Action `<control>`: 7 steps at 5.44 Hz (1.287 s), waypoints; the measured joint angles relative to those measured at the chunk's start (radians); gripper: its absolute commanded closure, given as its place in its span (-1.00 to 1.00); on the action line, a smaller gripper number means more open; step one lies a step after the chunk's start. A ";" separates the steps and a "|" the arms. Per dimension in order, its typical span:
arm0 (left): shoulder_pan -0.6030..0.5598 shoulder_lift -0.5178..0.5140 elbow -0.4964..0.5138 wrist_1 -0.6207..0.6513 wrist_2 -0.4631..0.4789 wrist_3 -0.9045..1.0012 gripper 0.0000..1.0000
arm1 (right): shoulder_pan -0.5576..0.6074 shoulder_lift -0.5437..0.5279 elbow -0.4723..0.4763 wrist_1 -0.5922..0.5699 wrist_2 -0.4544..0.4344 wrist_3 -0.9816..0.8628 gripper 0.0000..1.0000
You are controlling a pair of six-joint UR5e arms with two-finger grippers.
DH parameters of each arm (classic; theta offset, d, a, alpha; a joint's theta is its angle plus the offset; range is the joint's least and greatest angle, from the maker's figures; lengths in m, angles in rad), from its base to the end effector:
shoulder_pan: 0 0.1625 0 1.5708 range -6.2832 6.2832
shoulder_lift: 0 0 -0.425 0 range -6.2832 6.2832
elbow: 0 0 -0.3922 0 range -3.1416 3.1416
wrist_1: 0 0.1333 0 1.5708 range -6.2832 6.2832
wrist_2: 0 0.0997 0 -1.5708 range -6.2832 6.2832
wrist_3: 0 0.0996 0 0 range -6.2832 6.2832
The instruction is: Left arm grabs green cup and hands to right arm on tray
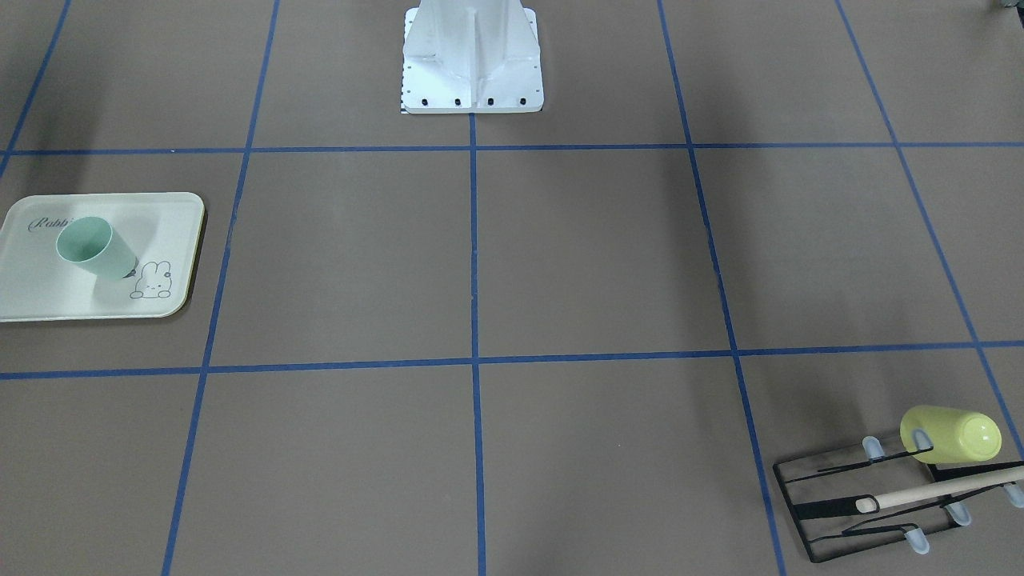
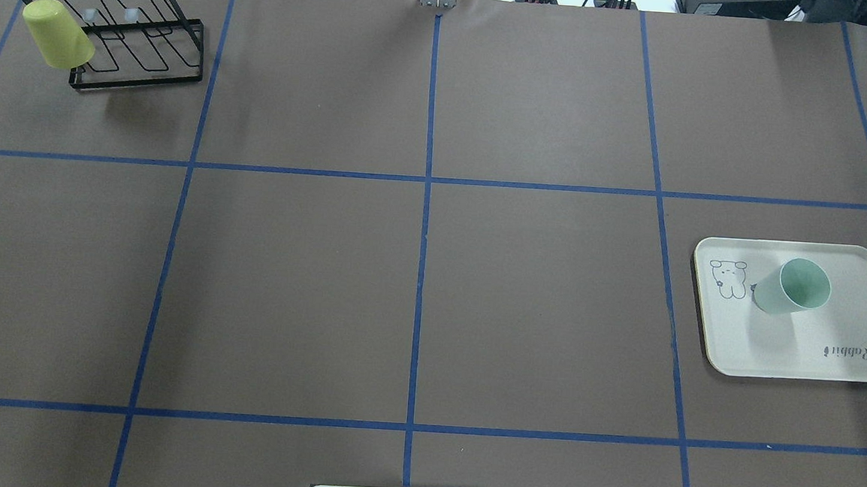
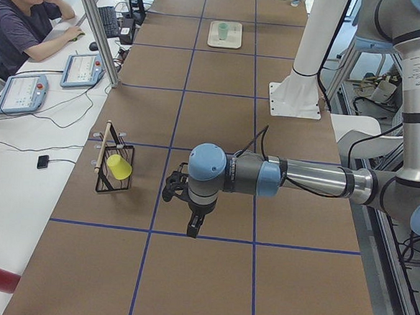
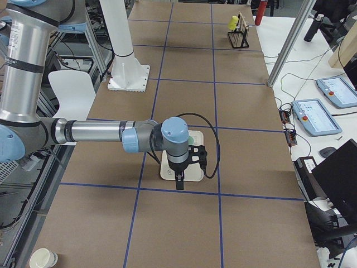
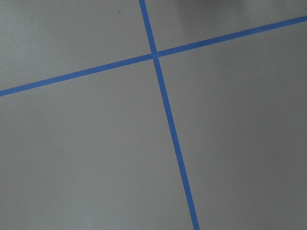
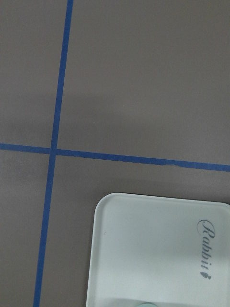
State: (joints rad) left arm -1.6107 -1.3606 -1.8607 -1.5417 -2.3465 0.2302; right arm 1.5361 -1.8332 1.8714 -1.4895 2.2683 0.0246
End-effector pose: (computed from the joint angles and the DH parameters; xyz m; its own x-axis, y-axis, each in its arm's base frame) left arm -0.0797 -0.4026 0.6129 0.7050 0.2344 -0.6693 -0.1243 0.9700 0.2088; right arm 0.0558 -0.3919 0.6219 0.7639 -0.0787 0.6405 0.0157 0.9945 0.1035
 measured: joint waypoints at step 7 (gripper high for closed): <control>-0.001 0.000 0.000 0.000 0.001 0.000 -1.00 | -0.017 -0.004 0.000 0.001 0.000 0.008 -1.00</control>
State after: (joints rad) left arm -1.6120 -1.3606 -1.8607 -1.5416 -2.3455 0.2301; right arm 1.5186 -1.8373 1.8714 -1.4881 2.2688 0.0323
